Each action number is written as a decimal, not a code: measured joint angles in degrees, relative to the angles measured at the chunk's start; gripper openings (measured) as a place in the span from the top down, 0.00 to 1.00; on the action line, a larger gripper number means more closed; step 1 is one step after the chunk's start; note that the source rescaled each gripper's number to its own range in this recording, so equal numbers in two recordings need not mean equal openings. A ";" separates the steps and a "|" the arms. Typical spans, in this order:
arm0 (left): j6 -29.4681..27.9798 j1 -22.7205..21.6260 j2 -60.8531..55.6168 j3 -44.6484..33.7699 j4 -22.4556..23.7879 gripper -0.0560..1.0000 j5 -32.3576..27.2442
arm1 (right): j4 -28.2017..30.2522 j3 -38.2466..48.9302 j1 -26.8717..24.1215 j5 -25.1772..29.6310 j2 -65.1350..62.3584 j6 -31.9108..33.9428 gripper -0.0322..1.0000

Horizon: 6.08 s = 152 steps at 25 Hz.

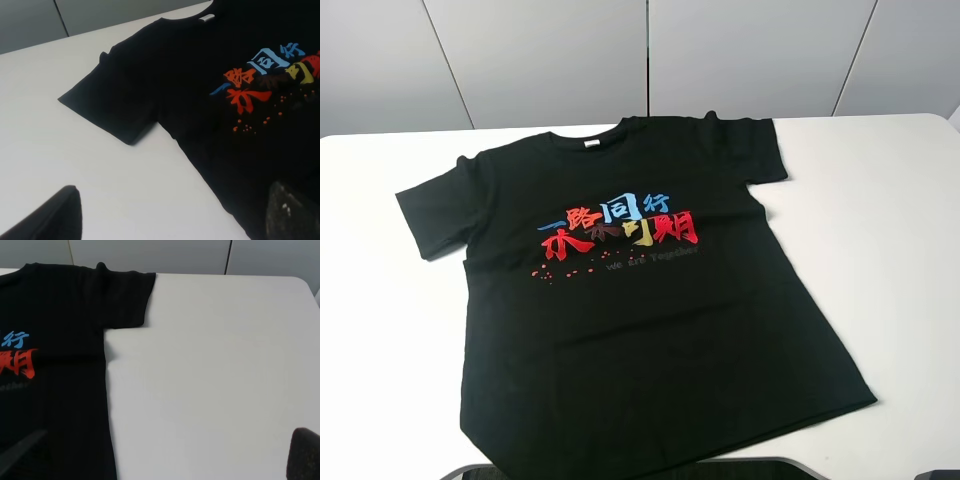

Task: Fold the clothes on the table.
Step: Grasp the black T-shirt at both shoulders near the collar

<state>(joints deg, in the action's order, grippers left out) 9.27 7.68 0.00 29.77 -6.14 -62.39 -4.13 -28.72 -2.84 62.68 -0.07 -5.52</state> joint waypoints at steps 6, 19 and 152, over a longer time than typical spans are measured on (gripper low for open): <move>0.00 0.00 0.00 0.00 0.00 0.00 0.00 | 0.00 0.00 0.00 0.00 0.00 0.00 0.00; -0.10 0.00 0.00 0.00 0.00 0.00 0.00 | 0.00 0.00 0.00 0.11 0.00 0.00 0.00; 34.28 13.41 113.41 25.61 14.75 0.02 30.00 | 12.39 -48.20 24.36 -21.37 124.61 -59.10 0.21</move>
<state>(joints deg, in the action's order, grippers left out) 43.55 21.08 113.41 55.38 8.61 -32.39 8.25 -76.93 21.52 41.31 124.53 -64.62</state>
